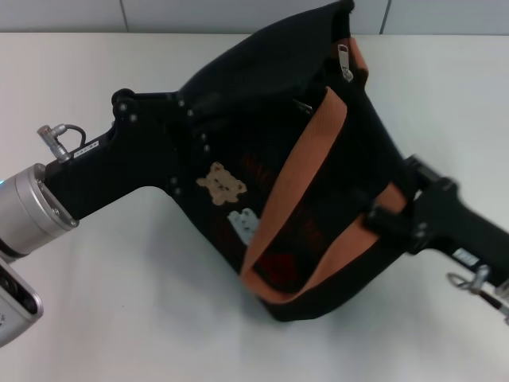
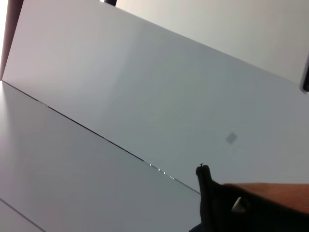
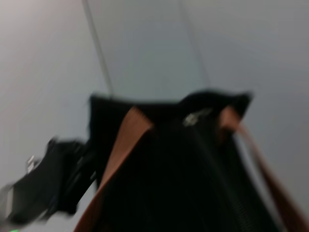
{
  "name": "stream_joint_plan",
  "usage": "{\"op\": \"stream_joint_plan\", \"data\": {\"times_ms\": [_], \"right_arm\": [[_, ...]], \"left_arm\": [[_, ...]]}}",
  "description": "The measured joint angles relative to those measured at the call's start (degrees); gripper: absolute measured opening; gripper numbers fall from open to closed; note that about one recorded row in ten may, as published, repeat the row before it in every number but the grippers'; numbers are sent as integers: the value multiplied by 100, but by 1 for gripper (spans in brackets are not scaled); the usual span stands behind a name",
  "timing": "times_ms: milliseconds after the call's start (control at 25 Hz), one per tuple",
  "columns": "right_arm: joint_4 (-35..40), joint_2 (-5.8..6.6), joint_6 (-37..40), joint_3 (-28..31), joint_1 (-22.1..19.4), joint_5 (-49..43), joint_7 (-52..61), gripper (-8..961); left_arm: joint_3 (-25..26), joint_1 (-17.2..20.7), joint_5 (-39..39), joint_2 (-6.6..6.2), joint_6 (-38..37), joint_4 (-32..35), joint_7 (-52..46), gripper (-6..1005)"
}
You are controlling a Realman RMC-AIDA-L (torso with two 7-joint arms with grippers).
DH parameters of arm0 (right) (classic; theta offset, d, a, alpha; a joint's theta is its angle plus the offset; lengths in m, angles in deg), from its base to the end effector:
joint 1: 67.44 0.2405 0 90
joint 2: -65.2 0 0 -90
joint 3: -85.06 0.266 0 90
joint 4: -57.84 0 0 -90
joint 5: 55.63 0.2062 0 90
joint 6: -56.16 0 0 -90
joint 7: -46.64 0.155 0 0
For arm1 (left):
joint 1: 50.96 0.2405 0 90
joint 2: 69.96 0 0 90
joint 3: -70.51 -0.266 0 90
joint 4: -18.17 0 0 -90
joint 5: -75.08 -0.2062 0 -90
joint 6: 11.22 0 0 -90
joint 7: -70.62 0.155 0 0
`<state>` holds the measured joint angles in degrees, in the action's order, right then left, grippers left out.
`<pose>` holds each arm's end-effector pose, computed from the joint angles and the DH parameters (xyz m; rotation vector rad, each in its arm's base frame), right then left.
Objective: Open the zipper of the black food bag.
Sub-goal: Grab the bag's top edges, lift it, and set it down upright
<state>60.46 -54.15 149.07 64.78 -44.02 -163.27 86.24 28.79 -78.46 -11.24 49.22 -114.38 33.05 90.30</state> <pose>0.2842 0.2596 -0.0635 -2.3115 0.5609 1.1604 -0.2376 0.2904 -0.0213 -1.8858 0.9819 -0.7643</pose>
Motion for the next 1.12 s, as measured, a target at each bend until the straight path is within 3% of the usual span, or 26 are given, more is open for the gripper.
{"op": "stream_joint_plan", "data": {"times_ms": [480,720,840,1120], "right_arm": [[-731,-45,-1701,-3,1224,-619,-202,828],[-848,-52,-2007,75,1396,-598,-467,827],[-796,-38,-1888,67,1257,-609,-494,827],[-339,-36,-388,558,58,-508,-709,825]], "left_arm": [[-34,-150,-42,0,-97,-217,231,87],[-106,-131,-44,0,-97,-225,231,87],[-166,-118,-47,1,-80,-275,252,87],[-166,-142,-51,1,49,-435,354,87]]}}
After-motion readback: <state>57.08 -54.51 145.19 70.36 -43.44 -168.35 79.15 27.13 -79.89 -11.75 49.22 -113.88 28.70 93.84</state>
